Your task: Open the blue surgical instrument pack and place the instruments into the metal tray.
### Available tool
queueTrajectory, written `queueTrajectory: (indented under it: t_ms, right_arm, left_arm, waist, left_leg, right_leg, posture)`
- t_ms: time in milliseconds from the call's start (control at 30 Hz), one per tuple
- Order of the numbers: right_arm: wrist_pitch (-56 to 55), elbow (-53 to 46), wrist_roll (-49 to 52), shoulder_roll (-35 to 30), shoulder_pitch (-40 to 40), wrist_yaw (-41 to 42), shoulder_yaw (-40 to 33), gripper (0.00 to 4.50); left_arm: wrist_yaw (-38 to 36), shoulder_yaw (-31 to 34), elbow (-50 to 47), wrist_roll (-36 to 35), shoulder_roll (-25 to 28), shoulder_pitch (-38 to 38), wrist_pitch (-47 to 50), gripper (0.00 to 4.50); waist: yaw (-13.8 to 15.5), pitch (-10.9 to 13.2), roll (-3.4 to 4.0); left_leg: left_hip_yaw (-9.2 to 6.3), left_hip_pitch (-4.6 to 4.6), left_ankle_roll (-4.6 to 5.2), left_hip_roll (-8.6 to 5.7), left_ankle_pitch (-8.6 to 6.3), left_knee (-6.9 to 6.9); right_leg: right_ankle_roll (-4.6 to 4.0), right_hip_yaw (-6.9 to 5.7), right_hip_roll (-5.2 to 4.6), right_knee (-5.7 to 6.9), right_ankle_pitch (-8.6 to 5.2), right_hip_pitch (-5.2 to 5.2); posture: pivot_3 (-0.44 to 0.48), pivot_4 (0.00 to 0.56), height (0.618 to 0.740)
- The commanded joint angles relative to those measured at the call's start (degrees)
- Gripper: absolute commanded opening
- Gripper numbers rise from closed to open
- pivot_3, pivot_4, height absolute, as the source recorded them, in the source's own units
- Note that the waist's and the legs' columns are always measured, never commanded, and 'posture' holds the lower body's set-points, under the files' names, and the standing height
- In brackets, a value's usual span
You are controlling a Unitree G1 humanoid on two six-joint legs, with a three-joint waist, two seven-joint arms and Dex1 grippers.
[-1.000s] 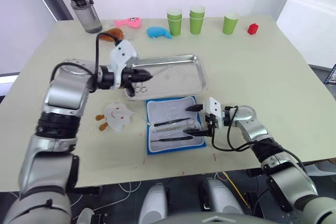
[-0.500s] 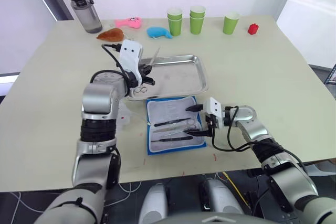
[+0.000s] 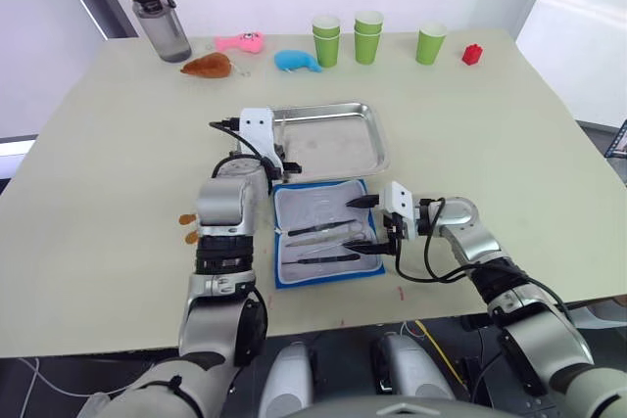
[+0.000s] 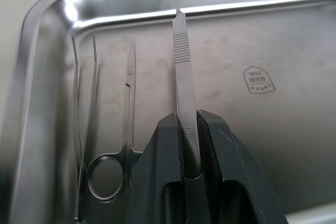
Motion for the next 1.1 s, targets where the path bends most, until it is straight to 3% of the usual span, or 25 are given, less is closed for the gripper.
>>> queueTrajectory:
  t_ms: [33, 733, 833, 1033, 1100]
  right_arm:
    - [1.7, 4.7, -4.4, -0.3, 2.8, -0.7, 3.0, 4.5]
    - [1.9, 4.3, -4.3, 0.0, 3.4, -1.3, 3.0, 4.5]
    - [1.9, 4.2, -4.3, 0.1, 3.4, -1.3, 3.0, 4.5]
    - [1.8, 4.3, -4.3, 0.3, 3.5, -1.3, 3.0, 4.5]
    - [1.7, 4.4, -4.3, 0.3, 3.4, -1.3, 3.0, 4.5]
  left_arm:
    - [1.8, 0.9, 0.4, -0.1, -0.9, -1.8, -2.1, 0.04]
    - [5.2, 1.4, 6.7, 0.2, -1.2, -4.1, -4.3, 0.04]
    - [5.5, 1.4, 6.5, 0.1, -1.1, -4.1, -4.4, 1.29]
    - [5.9, 1.3, 5.5, 0.3, -1.1, -4.2, -4.6, 4.36]
    - [6.0, 1.1, 5.1, 0.4, -0.9, -4.3, -5.1, 4.46]
  waist:
    - [0.0, 0.0, 0.0]
    - [-0.2, 0.0, 0.0]
    - [-0.2, 0.0, 0.0]
    - [-0.2, 0.0, 0.0]
    - [-0.2, 0.0, 0.0]
  left_leg:
    - [-0.01, 0.0, 0.0, 0.0, 0.0, 0.0]
    - [-0.02, -0.01, -0.02, -0.02, 0.0, 0.0]
    - [-0.03, -0.01, -0.03, -0.02, 0.0, 0.0]
    - [-0.03, -0.01, -0.03, -0.02, 0.0, -0.01]
    - [-0.04, -0.01, -0.04, -0.02, 0.0, -0.01]
  right_leg:
    - [0.0, 0.0, 0.0, 0.0, 0.0, 0.0]
    - [0.01, -0.02, 0.0, -0.02, 0.0, 0.01]
    - [0.01, -0.03, 0.0, -0.02, 0.0, 0.01]
    - [0.01, -0.03, 0.0, -0.02, 0.0, 0.01]
    - [0.01, -0.04, 0.0, -0.02, 0.0, 0.01]
  posture:
    - [0.0, 0.15, 0.734]
    - [0.0, 0.15, 0.734]
    - [0.0, 0.15, 0.734]
    - [0.0, 0.15, 0.734]
    - [0.0, 0.15, 0.734]
